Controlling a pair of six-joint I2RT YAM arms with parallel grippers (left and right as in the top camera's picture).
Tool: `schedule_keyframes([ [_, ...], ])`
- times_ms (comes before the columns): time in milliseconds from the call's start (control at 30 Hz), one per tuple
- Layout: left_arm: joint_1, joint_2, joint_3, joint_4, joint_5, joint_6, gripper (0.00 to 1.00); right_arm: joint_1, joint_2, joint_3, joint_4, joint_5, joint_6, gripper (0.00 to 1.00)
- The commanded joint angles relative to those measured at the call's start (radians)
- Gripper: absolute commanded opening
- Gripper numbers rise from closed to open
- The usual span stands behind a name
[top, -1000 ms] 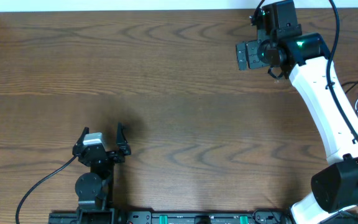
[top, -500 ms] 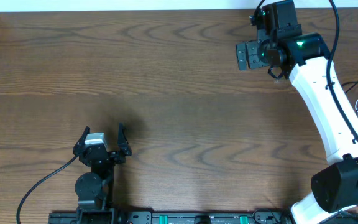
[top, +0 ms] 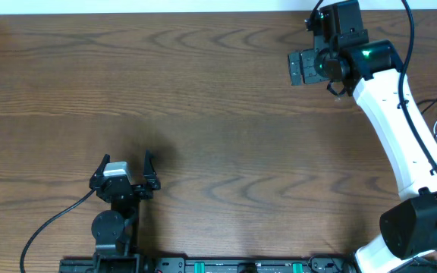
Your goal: Untangle cables
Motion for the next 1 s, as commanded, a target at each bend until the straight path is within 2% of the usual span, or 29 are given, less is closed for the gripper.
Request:
schedule_keyframes([
  [0,0.0,-0.006,-0.014,-0.047,-0.006,0.018,0.91,0.0,-0.021,0.007,0.0,0.008,-0.005,0.99],
  [967,0.0,-0.006,-0.014,-0.047,-0.005,0.018,0.91,0.032,-0.073,0.006,-0.001,0.008,-0.005,0.99],
])
